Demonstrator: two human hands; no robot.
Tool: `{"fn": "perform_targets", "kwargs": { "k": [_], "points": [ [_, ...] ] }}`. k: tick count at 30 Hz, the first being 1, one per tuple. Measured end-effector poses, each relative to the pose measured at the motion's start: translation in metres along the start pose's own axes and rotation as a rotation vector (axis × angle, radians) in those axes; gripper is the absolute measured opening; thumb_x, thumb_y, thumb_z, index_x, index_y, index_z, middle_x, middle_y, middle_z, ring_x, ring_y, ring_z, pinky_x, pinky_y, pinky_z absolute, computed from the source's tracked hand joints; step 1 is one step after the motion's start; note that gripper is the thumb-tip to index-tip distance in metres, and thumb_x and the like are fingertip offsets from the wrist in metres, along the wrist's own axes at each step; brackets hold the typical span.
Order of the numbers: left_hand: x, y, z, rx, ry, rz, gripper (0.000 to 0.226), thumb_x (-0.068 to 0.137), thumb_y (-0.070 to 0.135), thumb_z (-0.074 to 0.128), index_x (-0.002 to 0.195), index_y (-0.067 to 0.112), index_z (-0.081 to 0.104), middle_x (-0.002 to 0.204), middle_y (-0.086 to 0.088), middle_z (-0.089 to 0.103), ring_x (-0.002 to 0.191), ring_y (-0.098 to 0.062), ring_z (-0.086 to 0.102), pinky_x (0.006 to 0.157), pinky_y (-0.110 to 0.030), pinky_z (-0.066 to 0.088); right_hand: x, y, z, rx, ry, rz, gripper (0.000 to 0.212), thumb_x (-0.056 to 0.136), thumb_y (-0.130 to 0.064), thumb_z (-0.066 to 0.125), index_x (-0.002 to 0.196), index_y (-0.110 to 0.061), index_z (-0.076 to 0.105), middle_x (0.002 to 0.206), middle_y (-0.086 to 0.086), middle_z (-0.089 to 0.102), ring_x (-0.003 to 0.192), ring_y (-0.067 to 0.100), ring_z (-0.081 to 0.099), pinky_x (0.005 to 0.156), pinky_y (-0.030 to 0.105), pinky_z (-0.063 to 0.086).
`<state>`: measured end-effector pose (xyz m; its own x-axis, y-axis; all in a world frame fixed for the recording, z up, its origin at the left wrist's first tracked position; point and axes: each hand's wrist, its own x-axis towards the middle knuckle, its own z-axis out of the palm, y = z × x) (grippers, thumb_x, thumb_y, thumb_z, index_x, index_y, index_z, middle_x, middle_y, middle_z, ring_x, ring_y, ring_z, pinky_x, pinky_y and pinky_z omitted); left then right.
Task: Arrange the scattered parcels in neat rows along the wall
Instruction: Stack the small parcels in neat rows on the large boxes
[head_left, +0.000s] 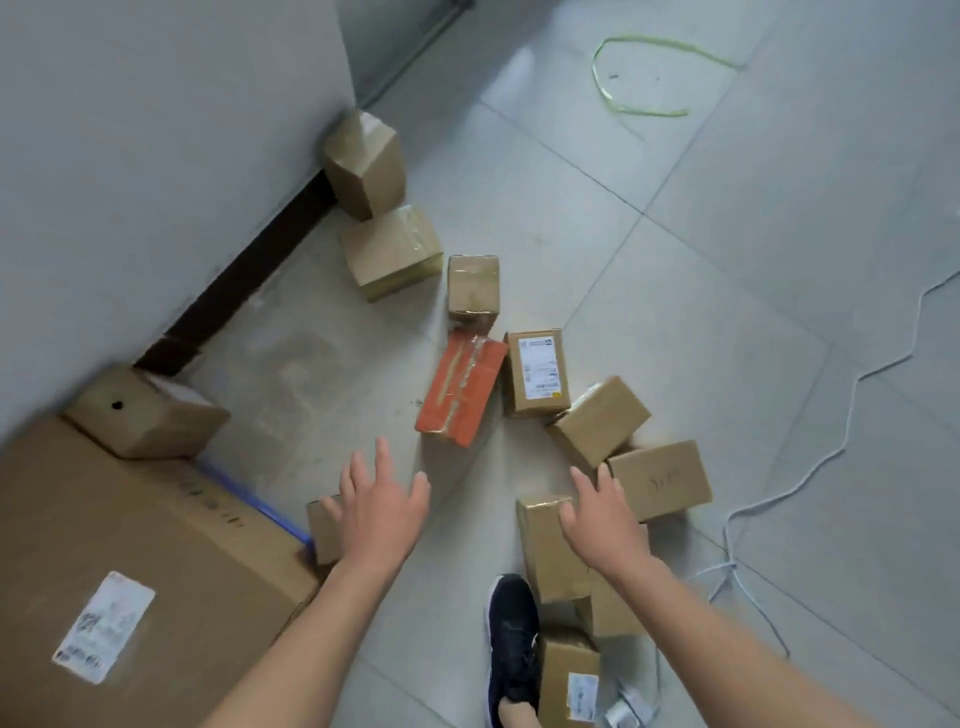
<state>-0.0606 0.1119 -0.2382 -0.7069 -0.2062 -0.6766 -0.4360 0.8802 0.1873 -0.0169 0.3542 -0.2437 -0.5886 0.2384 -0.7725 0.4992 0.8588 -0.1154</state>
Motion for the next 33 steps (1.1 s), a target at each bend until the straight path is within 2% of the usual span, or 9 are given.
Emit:
{"fn": "perform_targets", "kwargs": {
  "k": [4, 8, 13, 18, 21, 24, 28, 31, 33],
  "points": [
    [0.004, 0.079, 0.028, 0.053, -0.046, 0.093, 0.069, 0.098, 0.044, 0.041, 0.156, 0.02, 0.012, 0.157, -0.011, 0.027, 0.142, -0.03, 0.025, 0.113, -0.052, 0.024, 0.018, 0.076, -0.027, 0.14, -0.001, 0.18, 0.059, 0.101, -0.031, 0.036, 0.156, -0.021, 0.016, 0.163, 0.014, 0.005, 0.148, 0.033, 0.012, 0.115, 0.049, 0.028],
    [0.023, 0.14, 0.059, 0.08, -0.064, 0.186, 0.066, 0.097, 0.041, 0.042, 0.155, 0.019, 0.017, 0.15, -0.011, 0.038, 0.133, -0.03, 0.037, 0.107, -0.049, 0.035, 0.044, 0.119, -0.035, 0.319, 0.04, 0.34, 0.061, 0.1, -0.032, 0.039, 0.156, -0.022, 0.016, 0.163, 0.01, 0.012, 0.145, 0.033, 0.022, 0.109, 0.051, 0.035],
    [0.058, 0.197, 0.114, 0.154, -0.14, 0.285, 0.068, 0.095, 0.04, 0.044, 0.154, 0.019, 0.019, 0.148, -0.012, 0.04, 0.132, -0.031, 0.038, 0.101, -0.046, 0.038, 0.084, 0.156, -0.017, 0.456, 0.021, 0.461, 0.066, 0.098, -0.034, 0.04, 0.156, -0.023, 0.011, 0.162, 0.008, 0.014, 0.141, 0.033, 0.027, 0.104, 0.051, 0.039],
    [0.096, 0.251, 0.192, 0.293, -0.153, 0.479, 0.073, 0.092, 0.043, 0.049, 0.154, 0.021, 0.018, 0.149, -0.012, 0.036, 0.135, -0.031, 0.034, 0.101, -0.049, 0.041, 0.14, 0.185, 0.016, 0.581, 0.061, 0.614, 0.08, 0.095, -0.045, 0.045, 0.156, -0.027, -0.003, 0.162, 0.012, 0.011, 0.136, 0.037, 0.035, 0.1, 0.048, 0.04],
    [0.119, 0.278, 0.239, 0.33, -0.136, 0.602, 0.076, 0.09, 0.043, 0.054, 0.153, 0.02, 0.019, 0.153, -0.017, 0.028, 0.14, -0.034, 0.025, 0.103, -0.052, 0.039, 0.188, 0.199, 0.031, 0.67, 0.084, 0.716, 0.092, 0.09, -0.062, 0.049, 0.155, -0.032, -0.01, 0.162, 0.02, -0.005, 0.134, 0.044, 0.038, 0.102, 0.047, 0.039],
    [0.143, 0.294, 0.281, 0.432, -0.09, 0.679, 0.084, 0.089, 0.052, 0.055, 0.155, 0.021, 0.014, 0.156, -0.021, 0.018, 0.143, -0.036, 0.018, 0.106, -0.049, 0.035, 0.234, 0.207, 0.046, 0.812, 0.118, 0.83, 0.112, 0.081, -0.073, 0.055, 0.154, -0.029, -0.017, 0.156, 0.022, -0.03, 0.139, 0.049, 0.029, 0.108, 0.048, 0.034],
    [0.167, 0.299, 0.321, 0.575, -0.049, 0.615, 0.112, 0.074, 0.078, 0.056, 0.155, 0.023, 0.003, 0.155, -0.023, 0.015, 0.135, -0.039, 0.028, 0.101, -0.049, 0.033, 0.277, 0.205, 0.074, 0.986, 0.136, 0.94, 0.128, 0.071, -0.076, 0.063, 0.151, -0.026, -0.024, 0.153, 0.021, -0.036, 0.146, 0.044, 0.006, 0.113, 0.051, 0.023],
    [0.175, 0.297, 0.342, 0.611, -0.026, 0.622, 0.126, 0.067, 0.081, 0.059, 0.154, 0.023, -0.011, 0.154, -0.03, 0.008, 0.13, -0.042, 0.032, 0.104, -0.053, 0.031, 0.294, 0.201, 0.092, 0.979, 0.185, 0.986, 0.132, 0.067, -0.075, 0.066, 0.148, -0.03, -0.029, 0.15, 0.017, -0.042, 0.142, 0.05, 0.006, 0.109, 0.061, 0.023],
    [0.177, 0.296, 0.35, 0.588, -0.013, 0.619, 0.128, 0.066, 0.074, 0.065, 0.154, 0.023, -0.013, 0.153, -0.031, 0.007, 0.129, -0.044, 0.032, 0.105, -0.056, 0.031, 0.297, 0.204, 0.097, 0.954, 0.245, 0.995, 0.132, 0.065, -0.073, 0.068, 0.149, -0.033, -0.025, 0.152, 0.015, -0.039, 0.139, 0.049, 0.01, 0.107, 0.062, 0.025]
  ]
}}
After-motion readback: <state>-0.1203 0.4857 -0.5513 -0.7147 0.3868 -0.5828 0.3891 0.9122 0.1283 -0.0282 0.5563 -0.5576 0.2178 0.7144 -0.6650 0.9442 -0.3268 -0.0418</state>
